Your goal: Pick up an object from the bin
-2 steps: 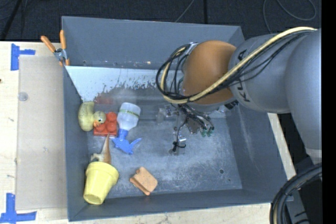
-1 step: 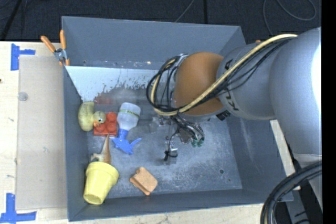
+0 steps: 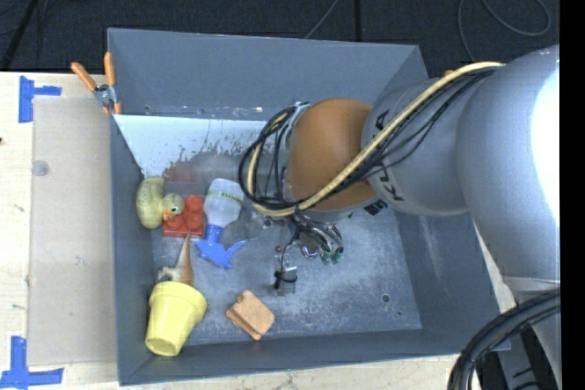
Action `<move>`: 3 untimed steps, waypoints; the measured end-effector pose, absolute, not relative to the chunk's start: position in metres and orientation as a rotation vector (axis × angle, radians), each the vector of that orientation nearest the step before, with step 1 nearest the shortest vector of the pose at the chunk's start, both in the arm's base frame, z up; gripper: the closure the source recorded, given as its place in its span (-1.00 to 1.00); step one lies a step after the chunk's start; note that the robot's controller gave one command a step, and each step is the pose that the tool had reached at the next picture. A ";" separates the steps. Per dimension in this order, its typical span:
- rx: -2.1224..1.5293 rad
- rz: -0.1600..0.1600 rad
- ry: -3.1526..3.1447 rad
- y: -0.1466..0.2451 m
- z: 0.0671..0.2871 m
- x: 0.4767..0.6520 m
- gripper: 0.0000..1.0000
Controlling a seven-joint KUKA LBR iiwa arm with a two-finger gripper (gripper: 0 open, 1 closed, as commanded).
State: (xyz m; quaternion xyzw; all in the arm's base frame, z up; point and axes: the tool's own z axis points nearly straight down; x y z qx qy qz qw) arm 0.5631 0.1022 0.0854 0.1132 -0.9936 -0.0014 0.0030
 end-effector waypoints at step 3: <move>0.585 -0.004 -3.087 0.188 0.085 0.499 1.00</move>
Offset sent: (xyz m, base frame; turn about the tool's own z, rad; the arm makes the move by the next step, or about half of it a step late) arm -0.0534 0.0562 -0.0154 -0.0762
